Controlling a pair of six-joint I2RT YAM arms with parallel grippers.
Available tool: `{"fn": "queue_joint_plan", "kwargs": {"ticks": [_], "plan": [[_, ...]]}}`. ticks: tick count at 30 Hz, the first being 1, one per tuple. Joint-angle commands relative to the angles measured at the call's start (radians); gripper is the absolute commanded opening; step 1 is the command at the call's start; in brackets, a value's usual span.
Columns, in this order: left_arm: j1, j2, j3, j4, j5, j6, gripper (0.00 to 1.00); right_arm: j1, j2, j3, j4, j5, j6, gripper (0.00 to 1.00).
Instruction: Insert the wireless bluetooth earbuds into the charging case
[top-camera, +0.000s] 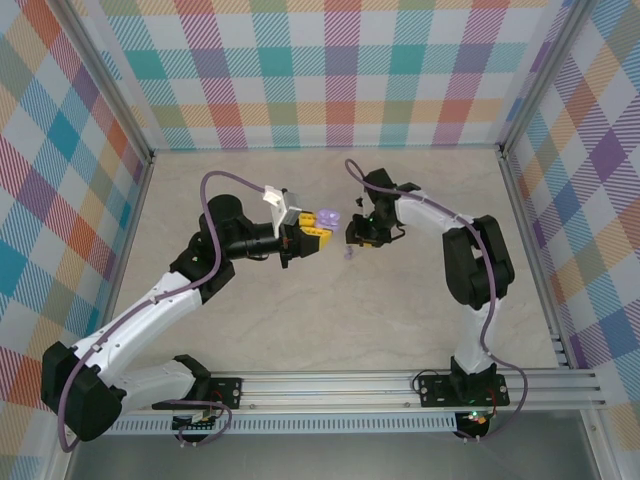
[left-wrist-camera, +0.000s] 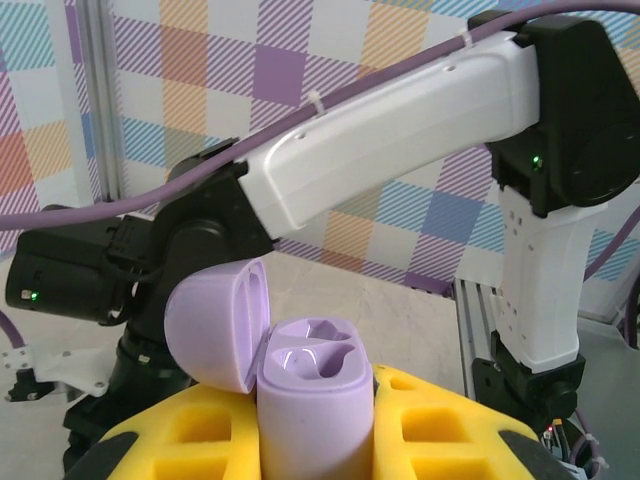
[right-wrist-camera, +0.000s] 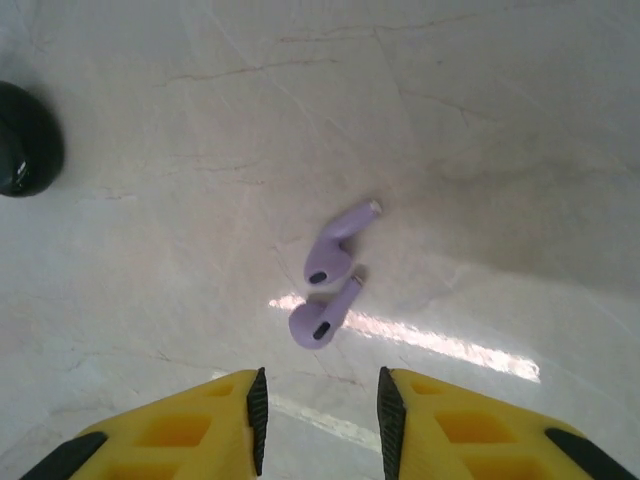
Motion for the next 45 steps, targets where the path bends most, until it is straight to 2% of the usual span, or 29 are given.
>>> {"fn": "queue_joint_plan", "kwargs": {"ticks": [1,11,17,33,40,45], "plan": [[-0.013,-0.023,-0.016,0.008,-0.011,0.005,0.17,0.01,0.045,0.064,-0.041,-0.006,0.004,0.33],[-0.013,-0.038,-0.029,-0.002,-0.028,0.011,0.17,0.013,0.139,0.171,-0.147,0.094,-0.003,0.17],[-0.012,-0.047,-0.039,-0.008,-0.037,0.018,0.17,0.024,0.17,0.193,-0.184,0.082,-0.027,0.12],[-0.013,-0.056,-0.044,-0.008,-0.038,0.025,0.17,0.037,0.242,0.267,-0.161,-0.017,0.0,0.12],[-0.013,-0.053,-0.042,-0.008,-0.041,0.024,0.17,0.037,0.258,0.291,-0.132,-0.073,0.012,0.16],[-0.013,-0.053,-0.041,-0.011,-0.042,0.022,0.17,0.036,0.236,0.292,-0.121,-0.065,-0.019,0.21]]}}
